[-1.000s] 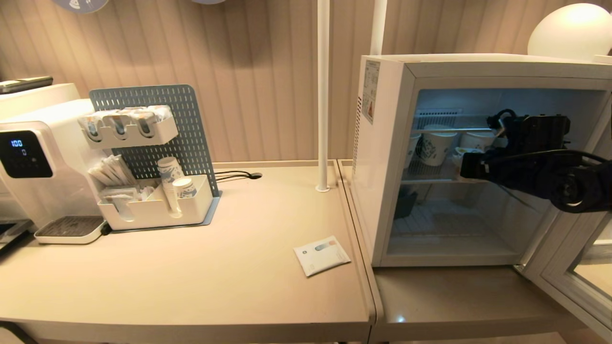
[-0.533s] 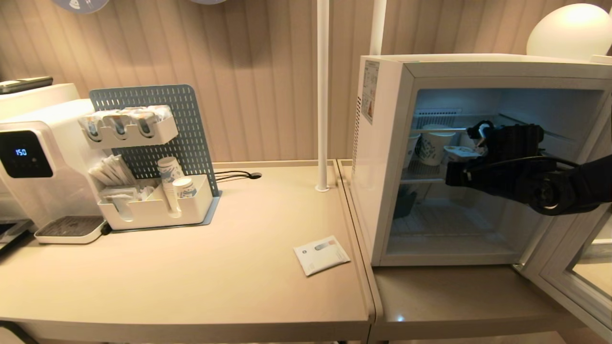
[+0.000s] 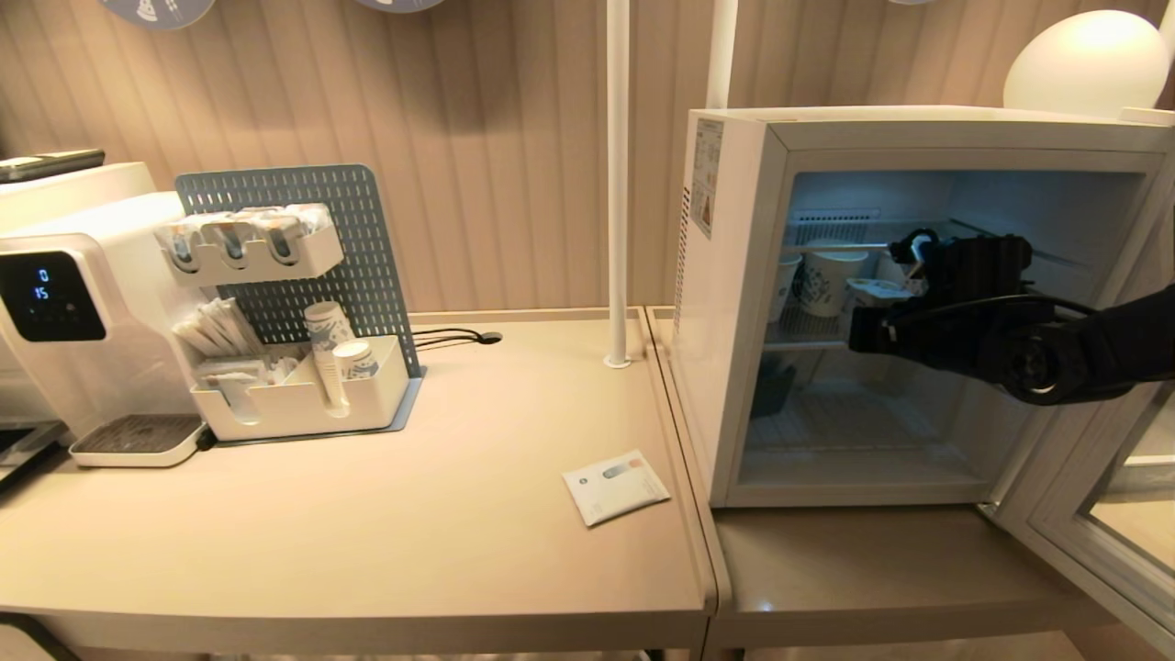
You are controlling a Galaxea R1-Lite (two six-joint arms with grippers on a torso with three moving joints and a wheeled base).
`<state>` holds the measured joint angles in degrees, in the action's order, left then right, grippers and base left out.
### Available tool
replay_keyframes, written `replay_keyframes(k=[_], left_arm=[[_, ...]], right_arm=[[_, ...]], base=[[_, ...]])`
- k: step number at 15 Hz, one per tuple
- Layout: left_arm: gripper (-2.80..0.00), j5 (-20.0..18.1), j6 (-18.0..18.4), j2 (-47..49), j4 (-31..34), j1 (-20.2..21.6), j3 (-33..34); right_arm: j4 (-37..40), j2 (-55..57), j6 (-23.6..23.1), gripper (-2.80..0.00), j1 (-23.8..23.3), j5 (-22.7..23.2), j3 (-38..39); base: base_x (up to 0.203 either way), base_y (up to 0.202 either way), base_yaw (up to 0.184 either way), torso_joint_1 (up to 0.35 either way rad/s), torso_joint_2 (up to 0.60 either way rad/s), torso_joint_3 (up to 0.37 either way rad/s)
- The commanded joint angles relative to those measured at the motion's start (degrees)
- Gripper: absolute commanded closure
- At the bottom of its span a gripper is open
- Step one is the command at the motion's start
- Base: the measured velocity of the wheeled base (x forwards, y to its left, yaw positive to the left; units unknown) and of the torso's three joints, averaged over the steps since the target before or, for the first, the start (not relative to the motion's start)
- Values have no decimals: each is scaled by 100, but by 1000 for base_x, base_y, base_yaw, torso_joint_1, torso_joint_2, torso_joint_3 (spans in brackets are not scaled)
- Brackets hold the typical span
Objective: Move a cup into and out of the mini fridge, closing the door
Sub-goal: Put the yoghurt in the freezer
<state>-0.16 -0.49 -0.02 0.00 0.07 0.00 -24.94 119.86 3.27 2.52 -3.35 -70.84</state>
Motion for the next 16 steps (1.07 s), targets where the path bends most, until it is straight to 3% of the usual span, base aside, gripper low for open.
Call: replay_keyframes(k=[1,8,9,16], left_arm=[[0,-2,-4,2,0,1,9],[0,-2,-4,2,0,1,0],[0,-2,-4,2,0,1,2],[0,-2,-4,2,0,1,8]], right_arm=[[-63,111,7,0,-6,-17,-123],[-46,111,15,0,-6,-34,-84],[-38,52,16,-280,-6,-34,-35],[-2,-456,42,-280,-15,19,265]], base=[[0,0,0,0,0,0],[0,0,0,0,0,0],[0,0,0,0,0,0],[0,0,0,0,0,0]])
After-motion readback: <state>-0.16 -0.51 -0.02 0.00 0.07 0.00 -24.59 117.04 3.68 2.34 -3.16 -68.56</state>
